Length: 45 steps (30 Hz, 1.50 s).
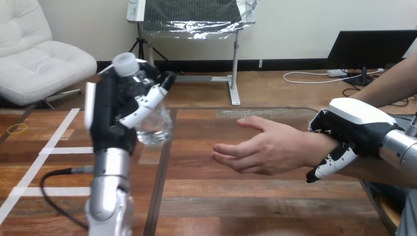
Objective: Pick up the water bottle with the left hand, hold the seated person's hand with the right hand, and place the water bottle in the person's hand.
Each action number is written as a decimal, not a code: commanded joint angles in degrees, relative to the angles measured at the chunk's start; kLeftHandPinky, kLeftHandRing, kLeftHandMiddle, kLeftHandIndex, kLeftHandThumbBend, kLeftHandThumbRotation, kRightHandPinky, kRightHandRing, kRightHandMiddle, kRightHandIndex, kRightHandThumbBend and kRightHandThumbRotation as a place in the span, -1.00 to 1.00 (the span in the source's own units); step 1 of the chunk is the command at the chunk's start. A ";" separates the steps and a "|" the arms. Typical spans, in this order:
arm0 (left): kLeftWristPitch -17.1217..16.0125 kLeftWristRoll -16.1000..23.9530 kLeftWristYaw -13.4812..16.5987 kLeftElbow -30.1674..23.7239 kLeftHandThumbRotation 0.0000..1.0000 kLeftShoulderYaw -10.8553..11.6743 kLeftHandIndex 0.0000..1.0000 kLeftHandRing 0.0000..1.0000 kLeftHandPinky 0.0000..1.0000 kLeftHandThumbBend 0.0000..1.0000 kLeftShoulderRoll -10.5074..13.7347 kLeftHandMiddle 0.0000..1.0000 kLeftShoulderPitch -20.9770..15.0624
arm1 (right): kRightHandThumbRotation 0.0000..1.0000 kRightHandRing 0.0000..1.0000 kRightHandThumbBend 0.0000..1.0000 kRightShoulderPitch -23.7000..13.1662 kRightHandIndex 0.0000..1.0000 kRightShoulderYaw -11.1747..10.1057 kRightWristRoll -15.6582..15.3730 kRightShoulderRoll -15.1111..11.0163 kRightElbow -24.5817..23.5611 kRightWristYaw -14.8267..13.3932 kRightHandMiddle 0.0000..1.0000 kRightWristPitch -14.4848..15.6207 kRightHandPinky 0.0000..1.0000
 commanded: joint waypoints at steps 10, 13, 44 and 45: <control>-3.25 0.90 1.65 7.16 -1.00 -1.90 -0.22 -0.38 -0.48 0.06 -3.30 -0.25 -8.93 | -0.63 -0.55 0.61 -4.00 -0.41 -0.79 1.06 3.40 0.11 -0.51 -0.43 1.31 -0.62; -3.76 1.01 1.87 9.11 -1.00 -2.14 -0.21 -0.36 -0.46 0.08 -3.64 -0.24 -9.74 | -0.62 -0.54 0.59 -4.07 -0.40 -0.55 0.60 3.70 -0.50 -0.56 -0.42 1.74 -0.61; -6.26 0.36 0.02 19.44 -1.00 -5.24 -0.16 -0.32 -0.40 0.29 -8.80 -0.19 -13.44 | -0.57 -0.50 0.57 -5.54 -0.40 -0.13 -1.43 7.26 -5.54 0.53 -0.38 6.53 -0.58; -6.29 0.53 0.08 19.49 -1.00 -5.44 -0.16 -0.32 -0.39 0.29 -8.85 -0.19 -13.39 | -0.57 -0.50 0.57 -5.56 -0.41 -0.13 -1.55 7.35 -5.75 0.57 -0.38 6.79 -0.58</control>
